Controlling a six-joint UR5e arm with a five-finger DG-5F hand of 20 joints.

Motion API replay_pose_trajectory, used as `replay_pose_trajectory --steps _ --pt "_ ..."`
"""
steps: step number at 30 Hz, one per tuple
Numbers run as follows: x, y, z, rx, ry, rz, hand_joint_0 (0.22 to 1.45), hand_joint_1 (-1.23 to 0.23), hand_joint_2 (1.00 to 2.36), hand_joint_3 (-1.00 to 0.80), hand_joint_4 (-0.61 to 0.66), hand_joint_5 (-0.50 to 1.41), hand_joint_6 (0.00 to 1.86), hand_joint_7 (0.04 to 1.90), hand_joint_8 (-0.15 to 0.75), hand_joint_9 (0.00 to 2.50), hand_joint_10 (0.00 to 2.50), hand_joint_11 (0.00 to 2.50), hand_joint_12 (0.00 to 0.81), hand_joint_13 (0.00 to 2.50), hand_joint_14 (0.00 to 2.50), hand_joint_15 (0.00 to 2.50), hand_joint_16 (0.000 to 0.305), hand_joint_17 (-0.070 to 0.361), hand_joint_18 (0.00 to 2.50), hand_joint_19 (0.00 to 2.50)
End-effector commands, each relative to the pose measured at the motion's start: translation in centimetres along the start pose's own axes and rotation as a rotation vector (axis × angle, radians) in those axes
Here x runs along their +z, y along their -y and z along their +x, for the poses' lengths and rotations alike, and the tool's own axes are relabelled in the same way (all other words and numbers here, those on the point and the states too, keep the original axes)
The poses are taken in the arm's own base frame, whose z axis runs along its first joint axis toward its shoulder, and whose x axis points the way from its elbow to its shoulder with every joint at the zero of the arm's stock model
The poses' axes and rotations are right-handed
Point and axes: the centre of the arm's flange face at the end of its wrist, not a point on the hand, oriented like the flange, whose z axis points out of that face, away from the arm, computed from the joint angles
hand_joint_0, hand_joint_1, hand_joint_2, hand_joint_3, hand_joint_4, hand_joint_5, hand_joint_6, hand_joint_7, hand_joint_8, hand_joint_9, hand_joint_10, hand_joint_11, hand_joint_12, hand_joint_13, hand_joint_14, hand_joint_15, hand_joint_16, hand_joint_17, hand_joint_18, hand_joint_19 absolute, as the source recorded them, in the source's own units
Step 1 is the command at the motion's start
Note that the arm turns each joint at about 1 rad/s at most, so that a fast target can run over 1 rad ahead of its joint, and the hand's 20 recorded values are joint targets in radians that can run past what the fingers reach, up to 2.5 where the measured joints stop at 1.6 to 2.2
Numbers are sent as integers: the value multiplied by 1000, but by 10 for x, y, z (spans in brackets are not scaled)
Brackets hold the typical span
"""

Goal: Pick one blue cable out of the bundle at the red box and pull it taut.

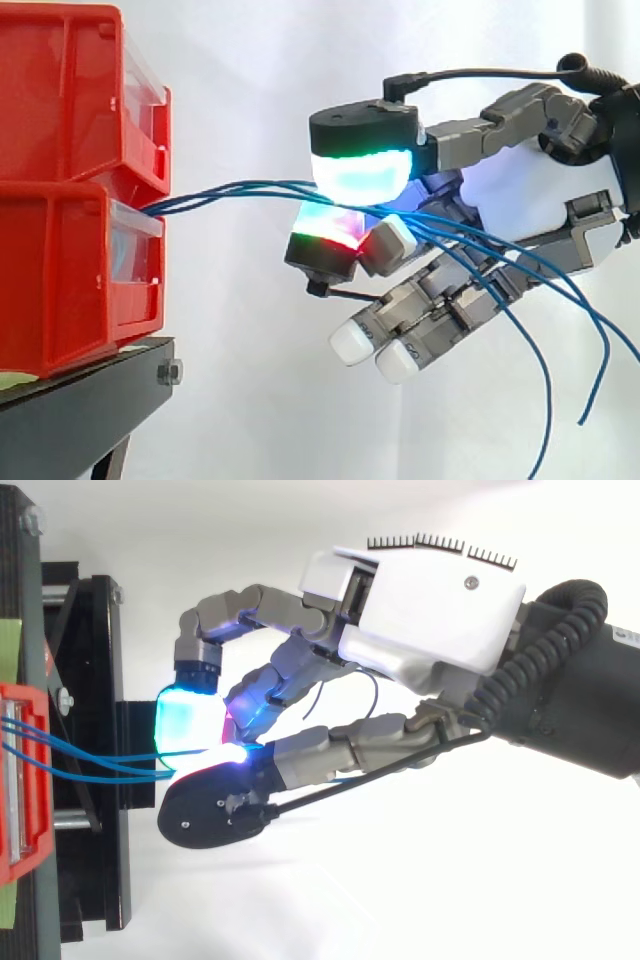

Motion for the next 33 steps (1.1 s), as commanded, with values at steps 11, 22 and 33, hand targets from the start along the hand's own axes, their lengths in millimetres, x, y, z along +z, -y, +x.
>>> replay_pose_trajectory --steps 11,22,33 --pt "0 1 0 3 0 3 785 -887 1000 -500 194 -203 912 1384 301 994 20 1130 429 747 10 320 57 128 725 241" --pt "0 1 0 3 0 3 712 -898 1000 -500 224 -206 909 1290 299 968 19 1120 430 733 10 327 56 126 703 261" --pt "-1 0 0 4 0 2 559 -857 1000 -500 248 -203 895 1311 316 971 19 1125 437 703 11 348 59 134 653 319"
